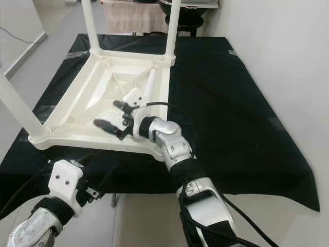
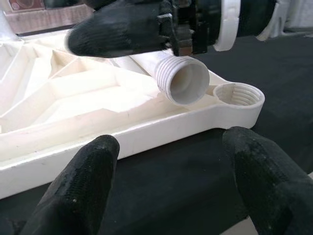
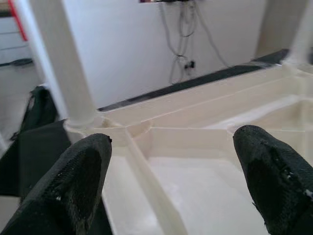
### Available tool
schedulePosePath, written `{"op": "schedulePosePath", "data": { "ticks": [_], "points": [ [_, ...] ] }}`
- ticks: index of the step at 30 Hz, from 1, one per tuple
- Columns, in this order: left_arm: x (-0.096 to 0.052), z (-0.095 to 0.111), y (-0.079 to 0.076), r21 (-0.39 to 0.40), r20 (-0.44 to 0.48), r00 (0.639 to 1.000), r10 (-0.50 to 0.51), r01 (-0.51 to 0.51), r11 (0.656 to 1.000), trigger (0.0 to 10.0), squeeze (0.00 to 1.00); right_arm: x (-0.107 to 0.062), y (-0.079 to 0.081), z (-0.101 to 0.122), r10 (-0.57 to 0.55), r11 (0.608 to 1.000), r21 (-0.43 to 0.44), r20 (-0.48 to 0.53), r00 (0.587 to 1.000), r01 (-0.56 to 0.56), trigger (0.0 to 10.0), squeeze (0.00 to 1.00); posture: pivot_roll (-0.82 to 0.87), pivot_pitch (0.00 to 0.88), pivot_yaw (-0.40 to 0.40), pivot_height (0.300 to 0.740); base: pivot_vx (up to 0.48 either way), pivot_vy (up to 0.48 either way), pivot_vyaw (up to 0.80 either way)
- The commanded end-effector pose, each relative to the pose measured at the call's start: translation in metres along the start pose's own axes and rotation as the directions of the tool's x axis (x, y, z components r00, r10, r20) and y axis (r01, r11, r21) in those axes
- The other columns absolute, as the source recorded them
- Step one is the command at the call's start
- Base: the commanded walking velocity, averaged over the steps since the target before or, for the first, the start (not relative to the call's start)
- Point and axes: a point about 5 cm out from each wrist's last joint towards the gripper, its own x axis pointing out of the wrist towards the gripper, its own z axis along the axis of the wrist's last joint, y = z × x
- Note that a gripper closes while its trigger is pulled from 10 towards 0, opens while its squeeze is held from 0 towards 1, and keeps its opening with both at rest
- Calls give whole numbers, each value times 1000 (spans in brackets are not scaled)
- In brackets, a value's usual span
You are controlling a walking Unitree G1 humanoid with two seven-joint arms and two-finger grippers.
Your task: Building children table
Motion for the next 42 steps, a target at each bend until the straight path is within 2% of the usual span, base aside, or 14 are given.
{"op": "schedulePosePath", "data": {
  "ticks": [1,6,7,8,10,11,12,13,15,19,24,30,35,42],
  "points": [
    [1,-2,4,5,-9,1000,5,-5,1000,10000,0,-8,-4,-3,-61,997,45,9,998,61,10000,1000,11,132,-22,740,0,0,0],
    [6,2,9,6,10,1000,30,-30,1000,10000,0,-19,-6,-1,-135,986,101,55,989,129,10000,1000,7,130,-18,740,0,0,0],
    [8,4,11,16,17,999,38,-38,999,10000,0,-26,-4,0,-165,981,118,85,983,155,10000,325,3,128,-17,740,0,0,0],
    [10,5,14,37,21,999,46,-46,998,10000,0,-34,-2,1,-197,974,134,115,974,181,10000,0,-2,125,-10,740,0,0,0],
    [10,5,14,37,21,999,46,-46,998,10000,0,-34,-2,1,-197,974,134,115,974,181,10000,0,-2,125,-10,740,0,0,0],
    [12,6,16,59,27,998,54,-56,997,10000,0,-45,-3,1,-246,964,140,140,959,226,10000,0,-8,124,-5,740,0,0,0],
    [17,9,24,93,41,996,81,-84,992,10000,0,-71,-10,2,-364,927,173,188,912,333,10000,0,-18,119,8,740,0,0,0],
    [17,9,24,93,41,996,81,-84,992,10000,0,-71,-10,2,-364,927,173,188,912,333,10000,0,-18,119,8,740,0,0,0],
    [20,11,30,107,50,993,109,-114,988,10000,0,-87,-16,5,-429,898,207,218,877,388,10000,0,-26,115,18,740,0,0,0],
    [22,11,35,118,50,989,136,-141,983,10000,0,-98,-19,7,-464,881,220,231,855,419,10000,0,-27,114,19,740,0,0,0],
    [25,10,55,142,54,968,246,-252,957,10000,0,-121,-24,-1,-562,826,188,201,803,531,10000,0,-29,92,33,740,0,0,0],
    [28,4,69,145,13,954,300,-299,943,10000,0,-124,-24,-8,-619,783,192,145,772,591,10000,0,-29,73,39,740,0,320,0],
    [31,3,67,162,14,958,285,-283,945,10000,0,-117,-21,-8,-613,786,195,113,782,587,10000,0,-25,66,40,740,0,480,-800],
    [33,2,60,162,15,974,226,-226,961,10000,0,-114,-23,-6,-621,781,178,117,775,599,10000,0,-27,42,40,740,0,0,-800]
  ]
}}
